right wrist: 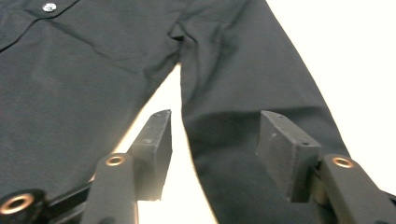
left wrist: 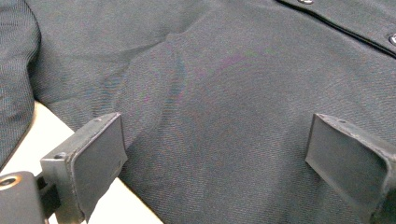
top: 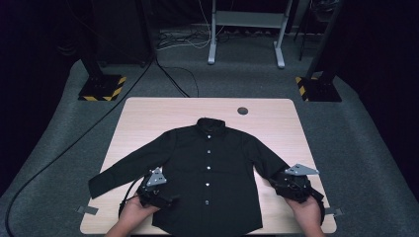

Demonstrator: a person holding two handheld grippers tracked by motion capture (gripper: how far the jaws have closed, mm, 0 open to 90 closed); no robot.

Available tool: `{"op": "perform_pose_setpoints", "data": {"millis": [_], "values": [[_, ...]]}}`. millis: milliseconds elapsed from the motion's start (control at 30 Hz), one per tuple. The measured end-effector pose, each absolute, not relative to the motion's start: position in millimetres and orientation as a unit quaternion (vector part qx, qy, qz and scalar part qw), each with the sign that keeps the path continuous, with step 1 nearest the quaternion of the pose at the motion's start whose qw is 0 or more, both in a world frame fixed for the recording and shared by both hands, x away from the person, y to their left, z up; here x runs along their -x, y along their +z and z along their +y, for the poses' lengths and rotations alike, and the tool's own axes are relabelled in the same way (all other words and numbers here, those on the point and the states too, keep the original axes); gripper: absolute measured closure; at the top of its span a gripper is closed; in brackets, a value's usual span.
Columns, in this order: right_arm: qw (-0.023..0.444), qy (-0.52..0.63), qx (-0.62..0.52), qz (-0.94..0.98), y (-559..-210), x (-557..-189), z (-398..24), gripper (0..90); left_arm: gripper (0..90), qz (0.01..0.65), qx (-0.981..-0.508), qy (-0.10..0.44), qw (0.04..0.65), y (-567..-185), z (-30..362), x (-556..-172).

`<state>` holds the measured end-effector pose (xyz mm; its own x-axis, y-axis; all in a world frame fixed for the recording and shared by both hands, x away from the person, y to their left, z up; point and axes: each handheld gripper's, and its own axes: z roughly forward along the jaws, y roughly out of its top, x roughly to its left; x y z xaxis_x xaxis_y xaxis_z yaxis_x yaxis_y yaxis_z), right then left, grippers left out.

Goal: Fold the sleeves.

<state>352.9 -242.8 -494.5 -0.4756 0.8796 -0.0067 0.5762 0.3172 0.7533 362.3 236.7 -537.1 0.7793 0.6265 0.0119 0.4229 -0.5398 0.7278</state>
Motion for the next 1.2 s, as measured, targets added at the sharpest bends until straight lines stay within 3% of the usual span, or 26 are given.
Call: {"op": "perform_pose_setpoints", "data": {"millis": [567,833,1200], "values": [[0.239,0.323,-0.505,0.764,-491.4,-356.6,-285.4,56.4,4.8,0.303,-0.867,0.137,0.372,-537.1,236.7,-362.2],[0.231,0.314,-0.513,0.765,-490.9,-358.8,-300.8,64.7,4.9,0.303,-0.867,0.137,0.372,-537.1,236.7,-362.2],[0.215,0.299,-0.527,0.766,-499.5,-362.4,-317.9,67.4,4.9,0.303,-0.866,0.137,0.373,-537.2,236.7,-362.3]]}}
